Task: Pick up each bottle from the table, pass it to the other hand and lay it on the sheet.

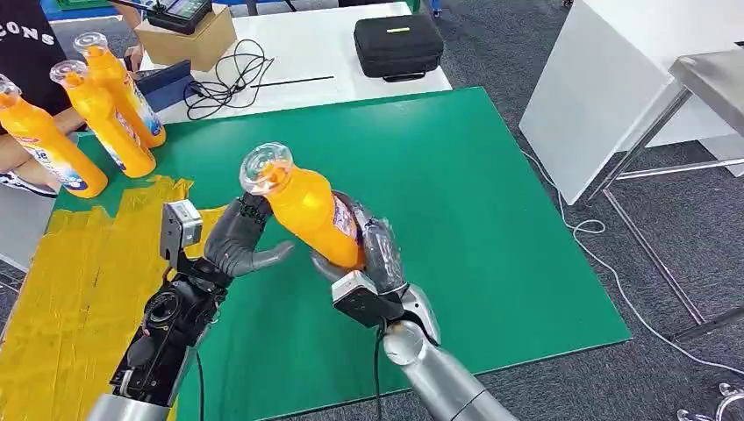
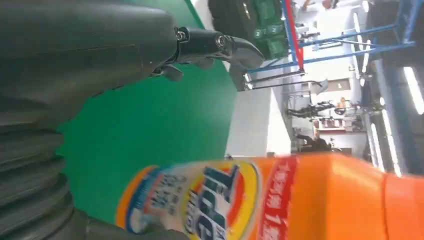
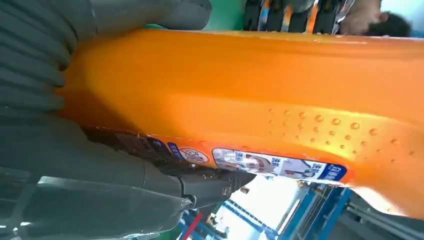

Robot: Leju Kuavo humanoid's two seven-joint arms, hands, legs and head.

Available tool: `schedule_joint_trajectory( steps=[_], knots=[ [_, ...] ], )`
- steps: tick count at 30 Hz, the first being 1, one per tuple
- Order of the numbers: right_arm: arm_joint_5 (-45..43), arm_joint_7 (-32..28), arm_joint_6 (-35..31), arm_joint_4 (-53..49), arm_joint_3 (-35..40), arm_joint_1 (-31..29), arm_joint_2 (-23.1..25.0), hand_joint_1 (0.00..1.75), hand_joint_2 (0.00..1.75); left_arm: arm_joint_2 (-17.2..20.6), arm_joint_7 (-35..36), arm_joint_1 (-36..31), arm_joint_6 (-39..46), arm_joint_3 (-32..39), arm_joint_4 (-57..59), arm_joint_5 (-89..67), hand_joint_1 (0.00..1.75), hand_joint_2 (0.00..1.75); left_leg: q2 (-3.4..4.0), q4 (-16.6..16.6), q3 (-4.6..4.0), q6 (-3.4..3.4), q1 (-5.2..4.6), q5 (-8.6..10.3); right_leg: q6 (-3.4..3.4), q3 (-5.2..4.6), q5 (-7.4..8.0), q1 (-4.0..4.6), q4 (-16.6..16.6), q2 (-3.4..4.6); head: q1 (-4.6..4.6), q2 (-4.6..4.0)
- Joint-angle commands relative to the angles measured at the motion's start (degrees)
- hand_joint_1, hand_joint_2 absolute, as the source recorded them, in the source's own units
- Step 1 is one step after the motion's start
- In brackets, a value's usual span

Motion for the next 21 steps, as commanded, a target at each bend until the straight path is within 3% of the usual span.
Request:
schedule_joint_trajectory(
  steps=[1, 21],
  knots=[
    [-1.5, 0.3, 0.2, 9.9, 3.3, -6.2, 0.7, 1.75, 1.75, 0.7, 0.6, 0.6, -0.2, -1.0, -4.3, 1.4, 0.0, 1.75, 0.2, 0.0, 0.3, -0.1, 0.06, -0.16, -0.07, 0.27, -0.11, 0.08, 0.0, 0.1, -0.02, 0.0],
    [-0.7, 0.3, -5.7, 8.4, -4.3, -5.8, 0.3, 1.75, 1.75, 0.8, 0.3, 7.3, -0.1, -4.5, -17.4, 0.2, 0.0, 1.75, 0.03, 0.1, 0.36, -0.12, 0.09, -0.2, -0.07, 0.38, -0.2, 0.1, 0.0, -0.1, -0.02, 0.0]
  ],
)
